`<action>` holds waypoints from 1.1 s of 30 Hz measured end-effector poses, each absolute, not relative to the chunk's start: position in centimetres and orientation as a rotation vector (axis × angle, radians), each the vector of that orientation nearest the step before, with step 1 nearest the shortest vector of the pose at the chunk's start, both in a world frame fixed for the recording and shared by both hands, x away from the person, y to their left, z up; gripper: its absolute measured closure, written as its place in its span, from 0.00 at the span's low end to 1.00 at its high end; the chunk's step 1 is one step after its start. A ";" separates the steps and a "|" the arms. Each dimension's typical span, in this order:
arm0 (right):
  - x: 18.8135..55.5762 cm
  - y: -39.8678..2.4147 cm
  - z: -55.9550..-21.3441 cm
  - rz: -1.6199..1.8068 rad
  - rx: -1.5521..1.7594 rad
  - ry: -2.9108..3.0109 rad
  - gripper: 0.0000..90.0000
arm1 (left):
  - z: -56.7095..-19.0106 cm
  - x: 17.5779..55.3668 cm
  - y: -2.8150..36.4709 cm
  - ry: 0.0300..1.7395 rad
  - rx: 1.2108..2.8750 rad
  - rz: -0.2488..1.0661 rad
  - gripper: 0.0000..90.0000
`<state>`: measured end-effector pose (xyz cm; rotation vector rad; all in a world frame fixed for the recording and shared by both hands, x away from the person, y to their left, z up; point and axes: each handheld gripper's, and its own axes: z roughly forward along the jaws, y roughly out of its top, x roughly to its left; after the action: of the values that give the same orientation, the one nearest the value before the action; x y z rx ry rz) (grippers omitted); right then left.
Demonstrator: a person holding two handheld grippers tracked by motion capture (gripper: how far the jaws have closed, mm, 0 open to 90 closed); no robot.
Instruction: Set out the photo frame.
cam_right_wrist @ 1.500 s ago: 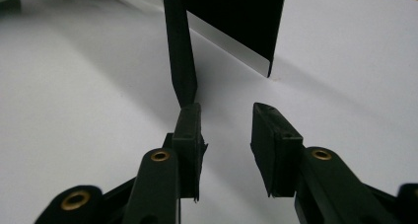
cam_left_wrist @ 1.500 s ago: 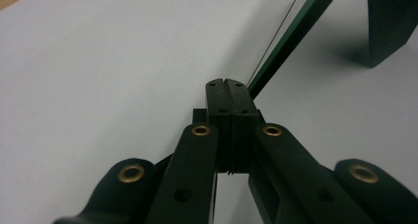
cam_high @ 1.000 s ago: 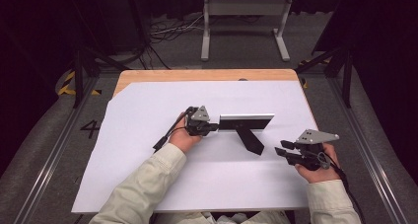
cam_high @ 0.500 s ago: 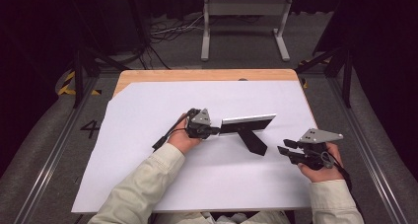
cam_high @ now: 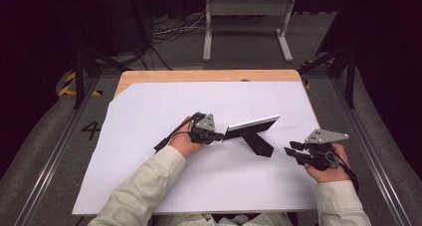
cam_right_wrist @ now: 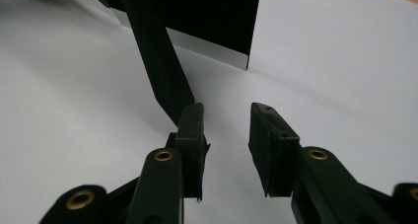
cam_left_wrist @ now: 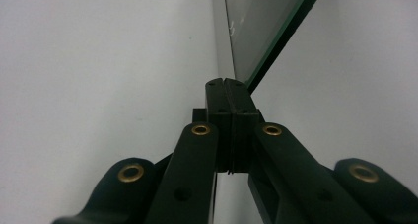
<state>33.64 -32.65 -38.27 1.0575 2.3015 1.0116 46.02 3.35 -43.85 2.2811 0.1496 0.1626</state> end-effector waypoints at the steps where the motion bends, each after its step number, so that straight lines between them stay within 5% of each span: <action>1: 33.6 -32.6 -38.2 1.008 1.058 2.303 0.75 | -43.8 45.9 3.3 0.148 2.283 0.164 1.00; 33: 33.1 -32.5 -36.8 0.964 1.079 2.320 0.79 | -43.0 42.8 0.7 -0.067 2.413 0.049 1.00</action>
<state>33.12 -32.52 -36.80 1.0794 2.3203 0.9637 42.79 0.71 -43.04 2.4128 -0.0668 0.0493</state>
